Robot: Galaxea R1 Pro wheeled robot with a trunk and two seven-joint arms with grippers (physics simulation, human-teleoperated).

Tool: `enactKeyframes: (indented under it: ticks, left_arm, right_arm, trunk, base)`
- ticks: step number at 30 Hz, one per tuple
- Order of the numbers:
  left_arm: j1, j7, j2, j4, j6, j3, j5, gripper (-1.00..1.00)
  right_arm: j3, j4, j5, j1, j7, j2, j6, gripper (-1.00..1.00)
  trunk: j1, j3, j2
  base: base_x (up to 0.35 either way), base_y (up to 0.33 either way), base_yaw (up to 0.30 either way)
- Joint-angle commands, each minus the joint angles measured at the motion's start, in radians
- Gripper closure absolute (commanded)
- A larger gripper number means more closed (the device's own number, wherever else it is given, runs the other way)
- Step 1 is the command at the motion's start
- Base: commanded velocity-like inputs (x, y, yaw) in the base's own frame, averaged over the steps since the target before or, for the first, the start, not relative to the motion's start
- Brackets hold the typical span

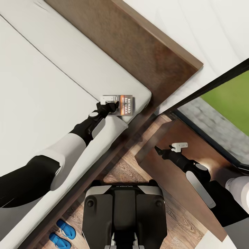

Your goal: In the bedroom, move the book from the bed onto either nightstand, and place the two sandals side by side next to the bed.

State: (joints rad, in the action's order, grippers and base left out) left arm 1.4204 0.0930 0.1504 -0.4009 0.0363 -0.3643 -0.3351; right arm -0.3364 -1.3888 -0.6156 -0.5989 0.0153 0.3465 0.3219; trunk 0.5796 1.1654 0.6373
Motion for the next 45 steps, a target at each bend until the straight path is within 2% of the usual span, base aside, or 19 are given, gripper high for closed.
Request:
enactKeyframes:
  ticks: [1,28,45]
  left_arm:
    - [0.000,-0.001,0.000,0.042,-0.001,-0.008,-0.024,-1.00]
    - [-0.012,-0.062,0.000,0.045,-0.003,-0.008,-0.022,-1.00]
    - [-0.012,-0.065,0.000,0.044,-0.003,-0.008,-0.022,-1.00]
  right_arm:
    - [-0.001,-0.001,-0.006,0.000,0.002,0.001,0.003,-1.00]
    - [-0.001,-0.001,-0.006,-0.001,0.002,0.001,0.003,-1.00]
    - [-0.001,-0.001,-0.006,0.000,0.002,0.001,0.002,-1.00]
  trunk:
    - [0.001,0.001,0.001]
    - [0.001,0.001,0.001]
    - [0.001,0.001,0.001]
  base:
    - [0.000,0.000,0.000]
    - [0.000,0.000,0.000]
    - [0.000,0.000,0.000]
